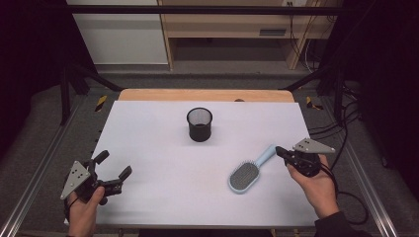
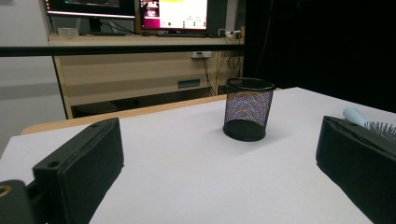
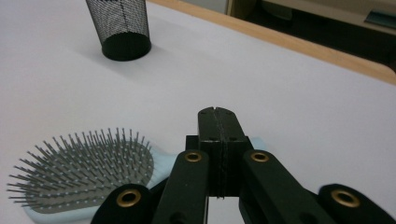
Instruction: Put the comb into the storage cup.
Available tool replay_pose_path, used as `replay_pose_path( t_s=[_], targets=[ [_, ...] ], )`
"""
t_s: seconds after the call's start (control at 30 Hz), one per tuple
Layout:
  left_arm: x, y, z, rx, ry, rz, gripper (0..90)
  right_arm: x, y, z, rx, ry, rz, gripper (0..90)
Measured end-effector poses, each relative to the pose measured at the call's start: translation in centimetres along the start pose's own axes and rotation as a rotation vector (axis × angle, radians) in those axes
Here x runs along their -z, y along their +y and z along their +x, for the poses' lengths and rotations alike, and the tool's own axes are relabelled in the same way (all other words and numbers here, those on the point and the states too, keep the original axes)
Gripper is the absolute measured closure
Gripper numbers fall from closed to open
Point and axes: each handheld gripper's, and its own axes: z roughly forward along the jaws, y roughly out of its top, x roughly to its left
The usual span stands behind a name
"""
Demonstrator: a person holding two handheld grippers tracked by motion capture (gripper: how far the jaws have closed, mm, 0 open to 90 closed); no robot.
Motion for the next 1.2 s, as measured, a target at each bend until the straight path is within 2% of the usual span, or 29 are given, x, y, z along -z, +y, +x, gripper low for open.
replay_pose_path(
  t_s=[0.07,0.2,0.43,0.77,1.2],
  targets=[
    [0.0,0.0,0.0,0.0,0.0,0.002,0.8,-0.2,-0.1,-0.2,-0.002,-0.001,0.011,90.0],
    [0.0,-0.1,0.0,0.003,0.002,0.006,0.9,-1.3,-0.8,-0.7,-0.012,-0.009,0.074,90.0],
    [0.0,-0.1,0.0,0.004,0.004,0.005,0.8,-2.3,-1.7,-1.1,-0.023,-0.012,0.122,90.0],
    [0.0,-0.1,0.0,0.005,0.004,0.0,0.8,-3.1,-2.3,-1.4,-0.025,-0.009,0.184,90.0],
    [0.0,0.0,0.1,0.007,0.004,-0.002,0.8,-3.6,-2.7,-1.9,-0.024,-0.011,0.23,90.0]
  ],
)
